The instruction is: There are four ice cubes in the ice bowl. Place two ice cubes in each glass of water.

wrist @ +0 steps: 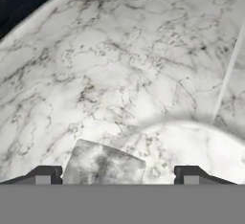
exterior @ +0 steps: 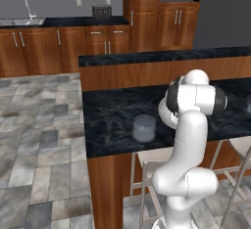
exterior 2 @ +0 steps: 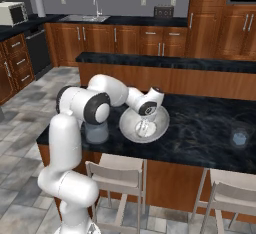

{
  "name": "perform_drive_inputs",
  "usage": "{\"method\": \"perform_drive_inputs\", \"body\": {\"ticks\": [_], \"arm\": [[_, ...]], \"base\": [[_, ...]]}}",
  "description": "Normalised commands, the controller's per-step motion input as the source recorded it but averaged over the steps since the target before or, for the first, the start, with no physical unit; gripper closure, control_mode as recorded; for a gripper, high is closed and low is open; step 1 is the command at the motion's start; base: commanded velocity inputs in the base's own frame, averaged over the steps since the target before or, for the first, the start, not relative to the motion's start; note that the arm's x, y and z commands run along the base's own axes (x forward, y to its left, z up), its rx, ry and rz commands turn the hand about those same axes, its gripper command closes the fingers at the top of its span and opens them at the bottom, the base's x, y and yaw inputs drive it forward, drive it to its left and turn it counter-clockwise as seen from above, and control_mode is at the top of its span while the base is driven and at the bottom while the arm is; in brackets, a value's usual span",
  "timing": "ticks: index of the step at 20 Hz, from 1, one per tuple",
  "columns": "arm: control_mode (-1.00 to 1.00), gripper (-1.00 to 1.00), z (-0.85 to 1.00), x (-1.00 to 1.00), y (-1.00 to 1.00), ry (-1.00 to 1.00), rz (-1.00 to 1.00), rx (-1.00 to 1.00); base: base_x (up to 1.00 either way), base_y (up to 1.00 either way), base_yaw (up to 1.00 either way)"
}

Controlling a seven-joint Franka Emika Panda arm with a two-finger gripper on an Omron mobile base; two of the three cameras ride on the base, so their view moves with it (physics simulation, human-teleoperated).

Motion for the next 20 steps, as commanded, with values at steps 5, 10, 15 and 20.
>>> {"method": "perform_drive_inputs", "body": {"ticks": [5, 10, 15, 20], "arm": [[-1.00, 1.00, -0.49, -0.13, -0.32, 0.00, -0.18, -0.05], [-1.00, 1.00, -0.41, -0.16, -0.22, 0.00, -0.15, -0.01], [-1.00, 1.00, -0.26, -0.08, 0.00, 0.00, -0.03, 0.00], [-1.00, 1.00, 0.16, -0.09, -0.04, -0.09, 0.00, 0.00]], "base": [[0.00, 0.00, 0.00], [0.00, 0.00, 0.00], [0.00, 0.00, 0.00], [0.00, 0.00, 0.00]]}}
